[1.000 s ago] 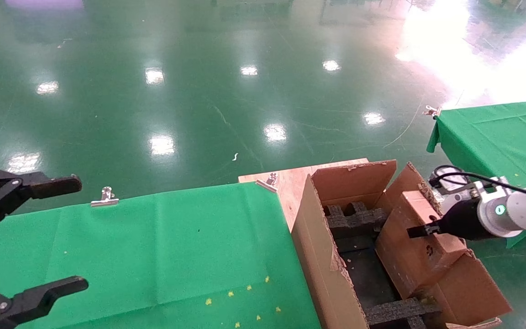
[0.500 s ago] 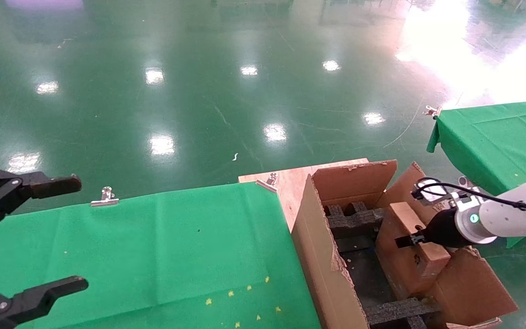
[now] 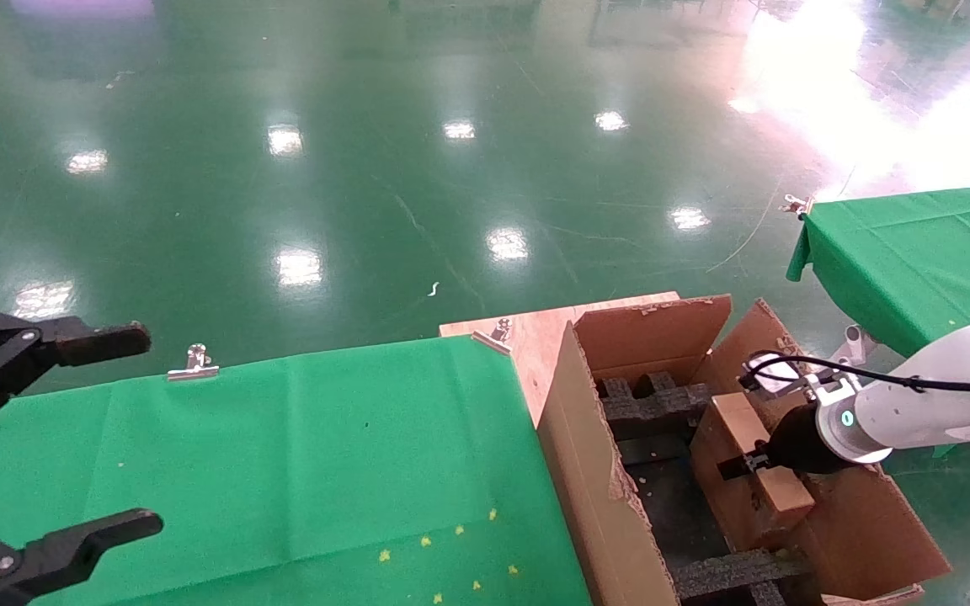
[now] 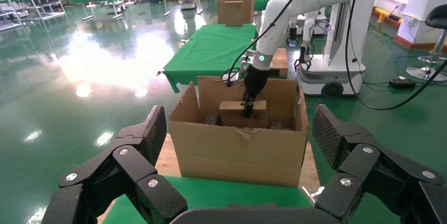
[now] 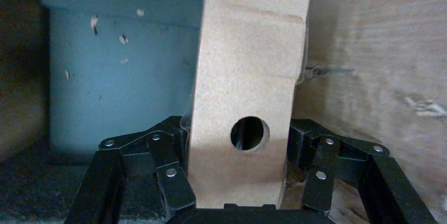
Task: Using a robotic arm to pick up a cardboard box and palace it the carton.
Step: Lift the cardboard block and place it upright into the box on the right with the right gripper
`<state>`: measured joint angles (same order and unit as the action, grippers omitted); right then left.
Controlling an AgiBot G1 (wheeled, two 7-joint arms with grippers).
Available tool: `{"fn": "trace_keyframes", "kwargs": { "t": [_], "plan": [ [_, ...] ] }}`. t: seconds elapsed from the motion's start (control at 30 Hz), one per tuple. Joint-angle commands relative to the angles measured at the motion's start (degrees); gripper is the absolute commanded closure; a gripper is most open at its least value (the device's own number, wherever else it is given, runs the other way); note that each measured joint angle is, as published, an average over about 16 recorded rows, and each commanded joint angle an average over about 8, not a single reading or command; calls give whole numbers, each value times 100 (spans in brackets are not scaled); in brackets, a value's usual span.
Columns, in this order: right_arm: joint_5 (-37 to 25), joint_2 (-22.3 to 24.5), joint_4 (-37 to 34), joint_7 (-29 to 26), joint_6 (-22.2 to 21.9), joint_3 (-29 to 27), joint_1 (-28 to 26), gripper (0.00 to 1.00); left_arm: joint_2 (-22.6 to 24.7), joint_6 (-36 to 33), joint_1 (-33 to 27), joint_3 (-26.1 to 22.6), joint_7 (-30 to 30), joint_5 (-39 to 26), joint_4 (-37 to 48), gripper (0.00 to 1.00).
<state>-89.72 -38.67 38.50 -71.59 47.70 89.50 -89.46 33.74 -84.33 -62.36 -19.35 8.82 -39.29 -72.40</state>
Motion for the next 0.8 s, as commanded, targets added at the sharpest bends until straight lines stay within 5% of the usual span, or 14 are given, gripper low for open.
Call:
{"fn": "trace_keyframes", "kwargs": {
  "t": [0.03, 0.2, 0.8],
  "plan": [
    [32, -57, -82, 95, 26, -1, 29, 56, 0, 0, 0, 0, 0, 0, 0, 0],
    [57, -93, -134, 146, 43, -4, 54, 0, 0, 1, 1, 0, 0, 1, 1, 0],
    [41, -62, -94, 58, 1, -30, -34, 0, 0, 1, 0, -1, -1, 1, 2, 0]
  ]
}}
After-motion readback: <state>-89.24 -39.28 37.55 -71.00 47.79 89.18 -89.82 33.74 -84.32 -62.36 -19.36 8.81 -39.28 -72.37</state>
